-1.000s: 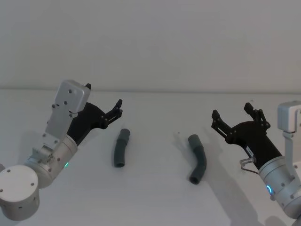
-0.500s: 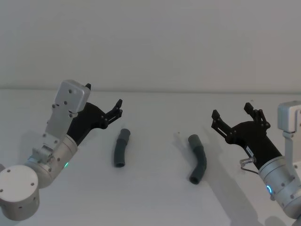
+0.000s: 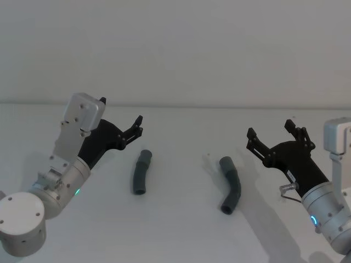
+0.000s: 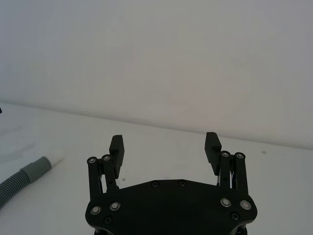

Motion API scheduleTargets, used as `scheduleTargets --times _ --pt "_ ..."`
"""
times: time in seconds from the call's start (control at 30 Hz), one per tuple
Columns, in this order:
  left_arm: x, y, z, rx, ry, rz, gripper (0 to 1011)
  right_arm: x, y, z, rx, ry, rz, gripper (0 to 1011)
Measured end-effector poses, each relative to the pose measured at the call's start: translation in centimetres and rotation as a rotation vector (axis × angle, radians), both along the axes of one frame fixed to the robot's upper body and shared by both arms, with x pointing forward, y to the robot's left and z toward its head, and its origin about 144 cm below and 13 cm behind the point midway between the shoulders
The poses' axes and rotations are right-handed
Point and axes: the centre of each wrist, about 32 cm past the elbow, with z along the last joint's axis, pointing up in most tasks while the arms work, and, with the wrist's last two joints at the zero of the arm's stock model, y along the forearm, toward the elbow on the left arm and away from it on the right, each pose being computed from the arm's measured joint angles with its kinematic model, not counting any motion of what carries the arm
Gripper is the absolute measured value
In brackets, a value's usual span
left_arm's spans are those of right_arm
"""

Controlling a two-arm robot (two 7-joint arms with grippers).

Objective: Use both hands to pick up one end of the pipe from the table, align the ends, and insert them.

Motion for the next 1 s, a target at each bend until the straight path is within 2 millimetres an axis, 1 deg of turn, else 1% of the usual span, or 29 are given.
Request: scheduleTargets --times 0.7,1.0 --pt "-0.02 -0.03 0.06 0.001 0.003 -0.001 1001 0.00 0.00 0.00 0.000 0.000 0.000 1000" --pt "-0.43 -0.28 0.41 0.008 0.071 -0.011 1001 0.00 0.00 0.00 0.000 0.000 0.000 1000"
